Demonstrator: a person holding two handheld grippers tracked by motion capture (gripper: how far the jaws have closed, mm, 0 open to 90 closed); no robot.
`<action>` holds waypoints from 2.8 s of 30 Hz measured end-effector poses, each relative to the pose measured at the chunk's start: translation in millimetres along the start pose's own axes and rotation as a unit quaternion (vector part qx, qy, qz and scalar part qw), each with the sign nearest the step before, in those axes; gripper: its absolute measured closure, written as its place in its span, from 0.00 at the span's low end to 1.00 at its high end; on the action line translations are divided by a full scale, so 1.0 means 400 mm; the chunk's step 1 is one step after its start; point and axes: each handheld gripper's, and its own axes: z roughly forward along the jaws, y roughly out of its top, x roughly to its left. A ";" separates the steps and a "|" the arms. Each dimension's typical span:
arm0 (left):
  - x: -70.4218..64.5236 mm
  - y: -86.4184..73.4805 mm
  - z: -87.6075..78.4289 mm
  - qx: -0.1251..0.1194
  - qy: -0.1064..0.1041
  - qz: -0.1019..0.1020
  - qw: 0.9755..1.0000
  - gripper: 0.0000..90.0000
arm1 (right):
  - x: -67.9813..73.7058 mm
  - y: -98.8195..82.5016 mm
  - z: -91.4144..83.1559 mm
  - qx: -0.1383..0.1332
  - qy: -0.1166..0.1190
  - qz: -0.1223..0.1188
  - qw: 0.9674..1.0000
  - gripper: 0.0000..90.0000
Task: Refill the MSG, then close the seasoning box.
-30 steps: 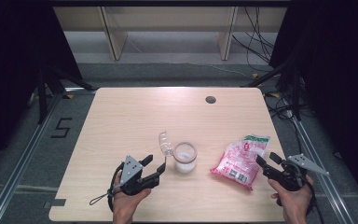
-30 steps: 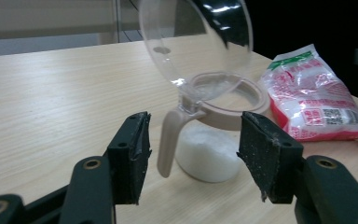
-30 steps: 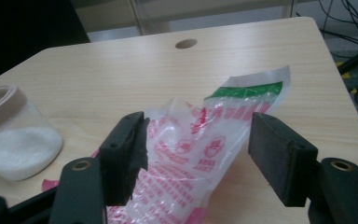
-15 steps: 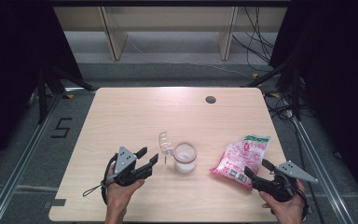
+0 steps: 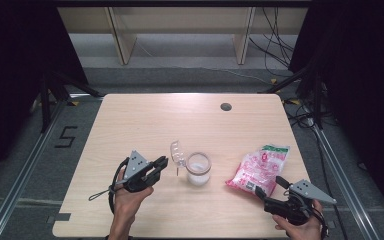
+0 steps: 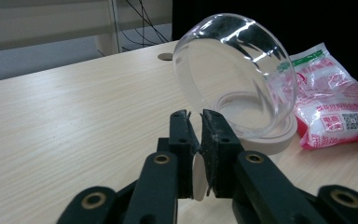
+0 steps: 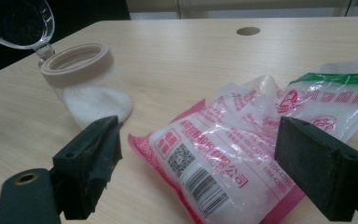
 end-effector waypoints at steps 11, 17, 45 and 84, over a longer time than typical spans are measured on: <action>0.001 0.012 0.016 0.002 -0.014 0.015 1.000 0.94 | 0.014 -0.015 -0.003 0.007 -0.011 0.017 1.000 0.17; 0.000 0.017 0.016 0.003 -0.014 0.019 1.000 0.95 | 0.019 -0.021 -0.006 0.014 -0.019 0.000 1.000 0.17; -0.011 0.026 0.025 -0.007 -0.021 0.024 0.999 0.99 | 0.037 -0.040 -0.002 0.039 0.000 -0.004 0.999 0.17; -0.058 0.049 0.028 -0.008 -0.075 0.031 0.997 0.59 | 0.048 -0.048 0.006 0.053 0.006 0.006 0.999 0.17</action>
